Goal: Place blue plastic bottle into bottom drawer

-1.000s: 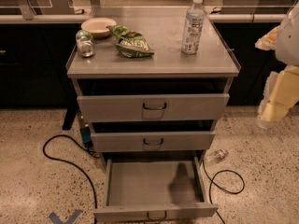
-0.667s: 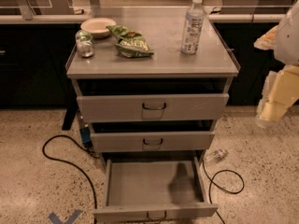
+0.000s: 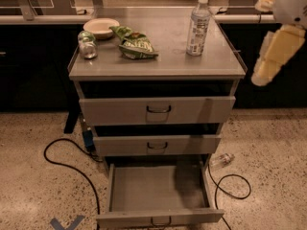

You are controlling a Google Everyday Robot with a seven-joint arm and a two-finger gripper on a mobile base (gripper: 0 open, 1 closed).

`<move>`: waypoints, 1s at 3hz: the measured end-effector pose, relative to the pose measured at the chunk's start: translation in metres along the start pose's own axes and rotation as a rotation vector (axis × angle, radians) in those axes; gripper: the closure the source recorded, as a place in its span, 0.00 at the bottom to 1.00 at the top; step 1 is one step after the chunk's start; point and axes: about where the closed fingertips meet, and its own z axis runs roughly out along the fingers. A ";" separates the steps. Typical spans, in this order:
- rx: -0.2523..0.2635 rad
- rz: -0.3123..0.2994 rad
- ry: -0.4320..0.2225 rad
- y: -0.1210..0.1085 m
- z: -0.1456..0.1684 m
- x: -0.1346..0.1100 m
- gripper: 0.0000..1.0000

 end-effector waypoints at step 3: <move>0.153 0.138 -0.428 -0.121 0.010 -0.010 0.00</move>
Offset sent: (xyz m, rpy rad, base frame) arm 0.1304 -0.0382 0.0765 0.5098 -0.3410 -0.0849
